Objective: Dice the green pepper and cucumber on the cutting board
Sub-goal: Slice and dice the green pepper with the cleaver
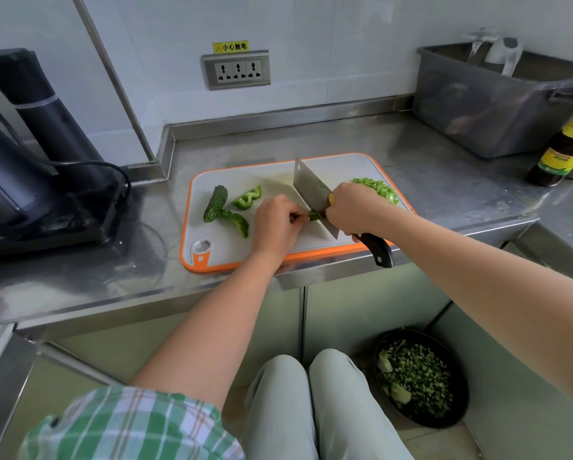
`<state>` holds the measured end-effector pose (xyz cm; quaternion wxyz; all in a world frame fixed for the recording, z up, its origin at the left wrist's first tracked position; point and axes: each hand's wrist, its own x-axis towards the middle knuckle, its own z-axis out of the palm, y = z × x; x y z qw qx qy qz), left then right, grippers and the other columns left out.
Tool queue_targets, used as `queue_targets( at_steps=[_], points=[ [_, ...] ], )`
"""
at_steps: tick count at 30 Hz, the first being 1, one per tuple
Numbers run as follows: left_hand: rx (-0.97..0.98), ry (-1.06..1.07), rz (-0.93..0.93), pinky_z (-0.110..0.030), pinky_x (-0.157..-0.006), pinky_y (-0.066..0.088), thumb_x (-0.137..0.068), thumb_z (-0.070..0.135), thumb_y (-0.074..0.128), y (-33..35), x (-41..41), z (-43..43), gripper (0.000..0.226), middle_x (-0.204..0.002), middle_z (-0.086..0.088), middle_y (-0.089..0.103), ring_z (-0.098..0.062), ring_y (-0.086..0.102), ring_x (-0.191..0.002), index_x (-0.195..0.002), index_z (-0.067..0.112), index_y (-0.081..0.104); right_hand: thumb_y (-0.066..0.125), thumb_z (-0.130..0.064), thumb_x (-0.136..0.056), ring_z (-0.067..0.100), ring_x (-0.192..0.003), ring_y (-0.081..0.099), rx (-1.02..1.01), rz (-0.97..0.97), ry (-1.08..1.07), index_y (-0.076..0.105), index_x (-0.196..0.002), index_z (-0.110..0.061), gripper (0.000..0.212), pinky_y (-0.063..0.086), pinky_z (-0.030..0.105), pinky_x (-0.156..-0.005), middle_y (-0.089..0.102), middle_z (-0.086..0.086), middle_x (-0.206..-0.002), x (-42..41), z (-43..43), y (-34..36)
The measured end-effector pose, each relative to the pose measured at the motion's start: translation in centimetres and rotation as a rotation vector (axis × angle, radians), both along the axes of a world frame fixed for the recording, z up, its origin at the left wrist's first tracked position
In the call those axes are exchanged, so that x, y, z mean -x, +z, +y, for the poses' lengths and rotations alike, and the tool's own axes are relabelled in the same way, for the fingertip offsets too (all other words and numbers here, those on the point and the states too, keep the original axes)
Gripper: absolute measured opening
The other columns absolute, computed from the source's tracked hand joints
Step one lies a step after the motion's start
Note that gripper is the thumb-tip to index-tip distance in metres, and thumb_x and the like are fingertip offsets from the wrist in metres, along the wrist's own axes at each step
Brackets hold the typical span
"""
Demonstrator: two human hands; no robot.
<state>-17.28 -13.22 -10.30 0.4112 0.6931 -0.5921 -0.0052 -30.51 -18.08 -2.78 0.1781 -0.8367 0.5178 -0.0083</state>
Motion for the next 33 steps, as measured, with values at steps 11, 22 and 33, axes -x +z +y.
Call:
queue_targets(
  at_steps=[11,22,33],
  points=[
    [-0.013,0.006,0.003,-0.034,-0.07,0.051,-0.079,0.009,0.072,0.0,0.0,0.0,0.009,-0.081,-0.007,0.075,-0.027,0.065,-0.075,-0.084,0.011,0.079,0.043,-0.006,-0.088,0.022,-0.036,0.053,-0.006,-0.119,-0.027,0.045,-0.073,-0.005,0.015,0.039,0.019,-0.039,0.057,0.013,-0.059,0.9,-0.5,0.4],
    [-0.003,-0.005,0.025,-0.039,-0.067,0.052,-0.075,0.007,0.074,0.0,0.0,0.1,0.009,-0.077,-0.008,0.073,-0.029,0.064,-0.07,-0.081,0.011,0.079,0.044,-0.006,-0.083,0.027,-0.047,0.058,-0.002,-0.071,-0.026,0.049,-0.075,-0.004,0.009,0.043,0.025,-0.046,0.057,0.014,-0.062,-0.1,-0.5,-1.0],
    [-0.022,0.011,0.078,-0.031,-0.069,0.052,-0.076,0.008,0.073,-0.1,-0.1,0.0,0.008,-0.081,-0.004,0.075,-0.021,0.067,-0.073,-0.082,0.011,0.079,0.043,-0.006,-0.085,0.025,-0.037,0.053,-0.01,-0.058,0.004,0.047,-0.073,-0.002,0.013,0.037,0.019,-0.039,0.056,0.014,-0.056,0.9,-0.3,0.7]
  ],
)
